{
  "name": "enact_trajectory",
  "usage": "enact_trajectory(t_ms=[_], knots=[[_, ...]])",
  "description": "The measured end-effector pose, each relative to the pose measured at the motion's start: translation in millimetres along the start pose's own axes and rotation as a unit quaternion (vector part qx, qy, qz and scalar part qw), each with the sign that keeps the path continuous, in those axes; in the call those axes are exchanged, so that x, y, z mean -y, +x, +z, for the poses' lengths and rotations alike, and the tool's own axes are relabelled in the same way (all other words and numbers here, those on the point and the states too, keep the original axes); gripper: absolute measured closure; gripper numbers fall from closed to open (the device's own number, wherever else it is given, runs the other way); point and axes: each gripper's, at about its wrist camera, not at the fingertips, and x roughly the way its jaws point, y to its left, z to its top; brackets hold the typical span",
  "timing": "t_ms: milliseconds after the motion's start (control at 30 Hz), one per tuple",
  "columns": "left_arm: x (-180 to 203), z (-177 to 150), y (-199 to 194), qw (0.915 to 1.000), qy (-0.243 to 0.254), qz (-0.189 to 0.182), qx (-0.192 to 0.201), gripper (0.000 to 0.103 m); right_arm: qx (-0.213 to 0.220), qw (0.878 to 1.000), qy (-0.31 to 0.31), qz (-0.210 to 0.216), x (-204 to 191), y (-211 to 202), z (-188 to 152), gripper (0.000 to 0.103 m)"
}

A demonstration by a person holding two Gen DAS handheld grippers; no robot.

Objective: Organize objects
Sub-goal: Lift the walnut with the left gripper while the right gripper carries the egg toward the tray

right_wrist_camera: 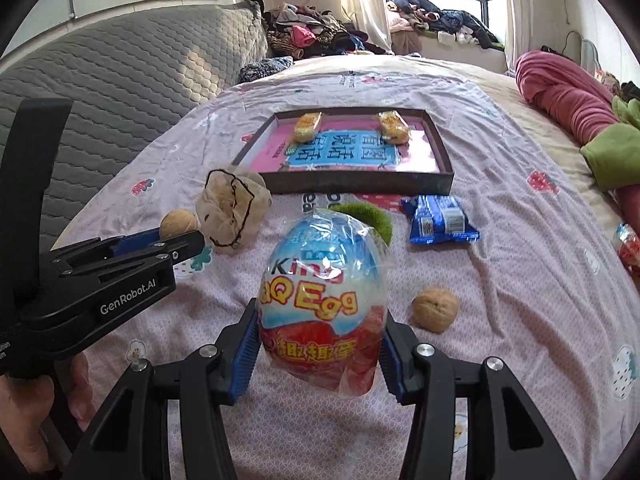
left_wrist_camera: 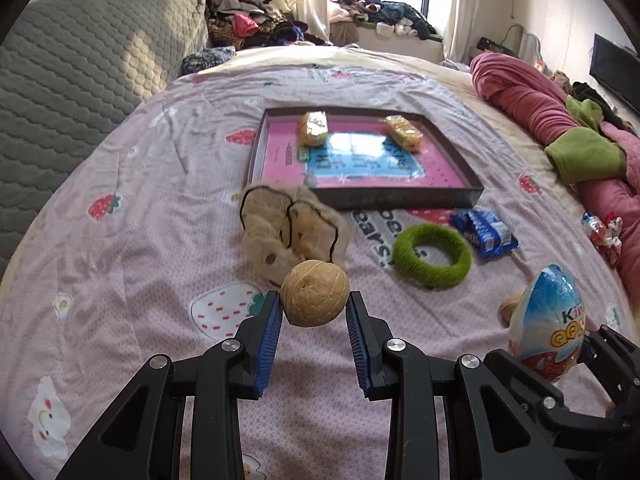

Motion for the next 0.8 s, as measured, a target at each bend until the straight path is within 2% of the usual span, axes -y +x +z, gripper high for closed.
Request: enact_trajectory(t_ms=[533,800], knots=[[12.3,21.9,-17.5,0.9996,0.001,0.01,0.026,0.069,0.02,1.0,0.006,0.008,13.9,-12.5,28.8,0.051],[18.7,36.8,-16.8,0.9994,0.006,0.014,0.031,0.069,0.033,0.999,0.002,-0.002,25.2,-17.3,52.8,0.051]])
